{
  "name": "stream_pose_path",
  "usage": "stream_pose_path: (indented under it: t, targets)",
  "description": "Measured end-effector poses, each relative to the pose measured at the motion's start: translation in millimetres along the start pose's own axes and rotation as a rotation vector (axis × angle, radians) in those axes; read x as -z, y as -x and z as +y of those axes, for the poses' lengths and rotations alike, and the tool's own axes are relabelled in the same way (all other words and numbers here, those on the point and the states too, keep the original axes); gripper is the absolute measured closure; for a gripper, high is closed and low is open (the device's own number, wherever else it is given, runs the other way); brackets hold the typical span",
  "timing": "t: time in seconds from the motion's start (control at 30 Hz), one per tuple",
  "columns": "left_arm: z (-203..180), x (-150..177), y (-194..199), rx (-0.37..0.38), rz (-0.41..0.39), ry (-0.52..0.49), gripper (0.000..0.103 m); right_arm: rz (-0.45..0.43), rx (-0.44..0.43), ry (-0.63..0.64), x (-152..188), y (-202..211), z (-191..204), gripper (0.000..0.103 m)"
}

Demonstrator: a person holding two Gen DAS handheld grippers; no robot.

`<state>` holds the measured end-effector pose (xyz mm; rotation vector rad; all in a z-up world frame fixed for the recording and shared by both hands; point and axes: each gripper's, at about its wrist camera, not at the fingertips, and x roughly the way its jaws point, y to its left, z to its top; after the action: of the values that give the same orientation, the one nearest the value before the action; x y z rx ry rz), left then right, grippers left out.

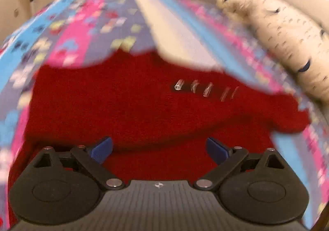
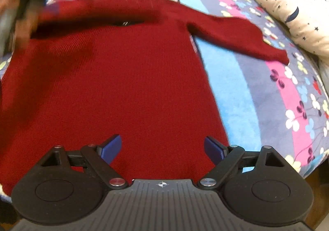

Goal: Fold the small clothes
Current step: 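Grasp the sleeve nearest the left tool and fold it across the chest, then release the folded sleeve and lift the left tool away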

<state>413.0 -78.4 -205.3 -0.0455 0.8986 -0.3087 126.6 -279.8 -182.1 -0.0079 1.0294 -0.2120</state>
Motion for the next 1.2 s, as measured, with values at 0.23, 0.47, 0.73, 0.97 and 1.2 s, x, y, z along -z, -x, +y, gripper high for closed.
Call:
stream_pose_path:
  t: [0.23, 0.47, 0.73, 0.97, 1.2]
  targets:
    - [133.6, -22.3, 29.8, -0.178, -0.082, 0.268, 0.002, -0.124, -0.074, -0.122, -69.9, -40.8, -28.1, 0.015]
    - [166.2, -18.3, -21.3, -0.406, 0.105, 0.179, 0.000, -0.117, -0.149, -0.298, -102.9, -56.9, -41.1, 0.015]
    - [148.2, 1.4, 44.3, -0.352, 0.089, 0.176, 0.000, -0.100, -0.182, -0.252, -61.0, -23.0, -32.3, 0.015]
    - [104.4, 66.6, 164.8, -0.354, 0.056, 0.145, 0.000, -0.145, -0.246, -0.315, -27.6, 23.4, -43.4, 0.014]
    - [71.9, 127.5, 241.6, -0.325, 0.112, 0.173, 0.000, -0.192, -0.301, -0.358, 12.7, 82.9, -55.5, 0.014]
